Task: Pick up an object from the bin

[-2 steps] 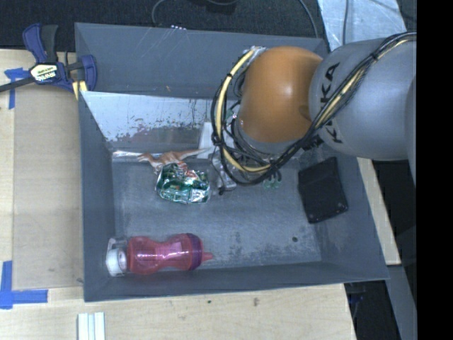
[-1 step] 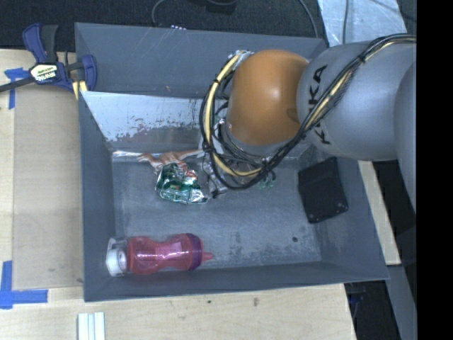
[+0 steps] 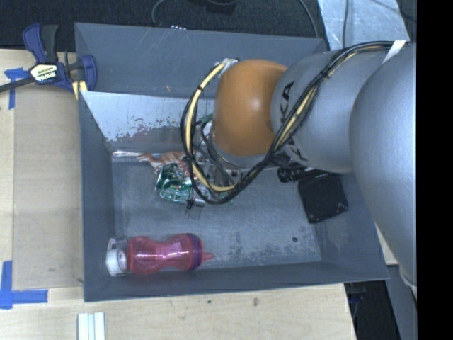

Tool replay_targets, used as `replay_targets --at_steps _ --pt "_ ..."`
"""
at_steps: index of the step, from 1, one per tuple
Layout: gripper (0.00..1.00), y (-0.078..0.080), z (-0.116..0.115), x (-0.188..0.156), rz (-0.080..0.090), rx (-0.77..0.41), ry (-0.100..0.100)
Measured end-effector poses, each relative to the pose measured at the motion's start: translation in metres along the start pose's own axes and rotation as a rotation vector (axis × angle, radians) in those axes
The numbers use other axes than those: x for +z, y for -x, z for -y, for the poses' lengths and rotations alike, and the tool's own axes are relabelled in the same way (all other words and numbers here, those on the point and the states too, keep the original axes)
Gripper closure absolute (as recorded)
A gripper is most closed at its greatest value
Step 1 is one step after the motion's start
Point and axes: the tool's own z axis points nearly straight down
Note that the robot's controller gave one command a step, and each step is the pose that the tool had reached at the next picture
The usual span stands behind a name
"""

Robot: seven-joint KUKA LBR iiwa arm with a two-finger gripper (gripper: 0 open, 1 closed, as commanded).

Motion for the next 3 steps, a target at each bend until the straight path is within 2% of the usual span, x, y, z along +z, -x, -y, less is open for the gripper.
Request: replay_targets --at_steps 1,2,3 --pt "0.00 0.001 0.001 0.000 0.001 0.001 0.000" --pt "0.00 0.017 0.016 0.027 0.005 0.011 0.002" --pt "1.00 0.008 0.029 0.057 0.002 0.173 0.000"
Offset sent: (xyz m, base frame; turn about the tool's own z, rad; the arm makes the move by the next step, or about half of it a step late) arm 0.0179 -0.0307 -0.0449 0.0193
